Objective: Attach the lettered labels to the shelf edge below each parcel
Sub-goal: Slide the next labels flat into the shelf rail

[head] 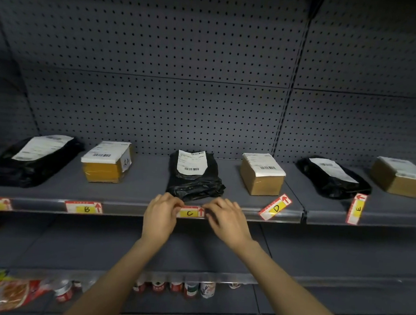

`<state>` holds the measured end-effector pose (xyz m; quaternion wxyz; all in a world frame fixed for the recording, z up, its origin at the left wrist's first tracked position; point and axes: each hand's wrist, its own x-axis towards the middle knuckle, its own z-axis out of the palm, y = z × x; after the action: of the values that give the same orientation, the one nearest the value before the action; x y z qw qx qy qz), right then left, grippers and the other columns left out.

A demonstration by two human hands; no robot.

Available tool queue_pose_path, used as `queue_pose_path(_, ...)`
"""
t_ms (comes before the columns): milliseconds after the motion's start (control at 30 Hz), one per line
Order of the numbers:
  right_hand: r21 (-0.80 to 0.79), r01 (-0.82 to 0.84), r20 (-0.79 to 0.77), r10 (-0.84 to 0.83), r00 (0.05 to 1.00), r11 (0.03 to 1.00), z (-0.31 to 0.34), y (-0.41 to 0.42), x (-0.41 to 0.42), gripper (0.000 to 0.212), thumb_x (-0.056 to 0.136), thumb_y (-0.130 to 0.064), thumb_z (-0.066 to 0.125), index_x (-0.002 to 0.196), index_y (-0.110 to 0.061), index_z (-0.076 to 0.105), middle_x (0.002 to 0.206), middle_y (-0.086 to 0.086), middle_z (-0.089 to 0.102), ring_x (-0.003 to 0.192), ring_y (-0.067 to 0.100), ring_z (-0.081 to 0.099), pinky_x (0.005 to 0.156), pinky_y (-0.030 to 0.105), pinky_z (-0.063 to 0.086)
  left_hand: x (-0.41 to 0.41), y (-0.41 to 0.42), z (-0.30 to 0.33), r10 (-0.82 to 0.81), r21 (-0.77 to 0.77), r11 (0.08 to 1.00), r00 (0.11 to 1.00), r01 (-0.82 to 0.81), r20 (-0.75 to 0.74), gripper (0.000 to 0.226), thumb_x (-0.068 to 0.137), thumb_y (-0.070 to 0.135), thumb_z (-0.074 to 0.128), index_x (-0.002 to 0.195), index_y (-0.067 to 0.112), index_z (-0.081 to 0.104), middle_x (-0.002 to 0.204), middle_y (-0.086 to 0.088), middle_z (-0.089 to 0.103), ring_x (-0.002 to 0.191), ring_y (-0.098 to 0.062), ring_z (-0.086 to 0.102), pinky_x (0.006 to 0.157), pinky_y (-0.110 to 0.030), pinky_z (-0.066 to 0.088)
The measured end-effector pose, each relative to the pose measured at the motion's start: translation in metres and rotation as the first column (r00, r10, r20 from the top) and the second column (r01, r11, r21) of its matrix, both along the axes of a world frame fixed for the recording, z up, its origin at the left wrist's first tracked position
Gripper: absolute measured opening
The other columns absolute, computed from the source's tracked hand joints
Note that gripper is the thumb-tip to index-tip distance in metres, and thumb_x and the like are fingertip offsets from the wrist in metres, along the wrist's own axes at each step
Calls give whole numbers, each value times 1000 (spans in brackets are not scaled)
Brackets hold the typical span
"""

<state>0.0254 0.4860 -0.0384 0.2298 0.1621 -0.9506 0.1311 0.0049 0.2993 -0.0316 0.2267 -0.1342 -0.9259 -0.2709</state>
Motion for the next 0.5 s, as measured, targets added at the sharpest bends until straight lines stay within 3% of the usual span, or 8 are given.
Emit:
queue_pose_path(167, 30, -18, -5, 18, 1000, 999, -3, -6, 6, 33, 87, -17, 56, 120, -21, 57, 109, 2, 60, 98, 22, 56, 80, 33, 41, 10, -8, -5, -37, -4, 999, 999, 37, -5, 30, 83, 1, 55, 108, 14, 64, 104, -4, 65, 95, -25, 58, 80, -38, 49)
queue_pose_path(367, 10, 46, -3, -46, 999, 999, -9, -11, 13, 42, 81, -10, 58, 122, -22, 56, 115, 3, 58, 102, 25, 56, 86, 37, 41, 13, -11, -7, -68, -77, 995, 998, 69, 7, 31, 82, 5, 55, 110, 14, 64, 108, -3, 63, 99, -25, 57, 86, -38, 47)
queue_pose_path(500, -2, 91, -25, -91, 996, 996, -8, 3, 20, 44, 81, -13, 58, 124, -22, 54, 117, 2, 57, 106, 23, 55, 91, 37, 40, 16, 0, -7, -38, 18, 999, 998, 39, -41, 28, 81, 9, 57, 107, 18, 63, 108, -1, 62, 99, -23, 56, 83, -38, 48)
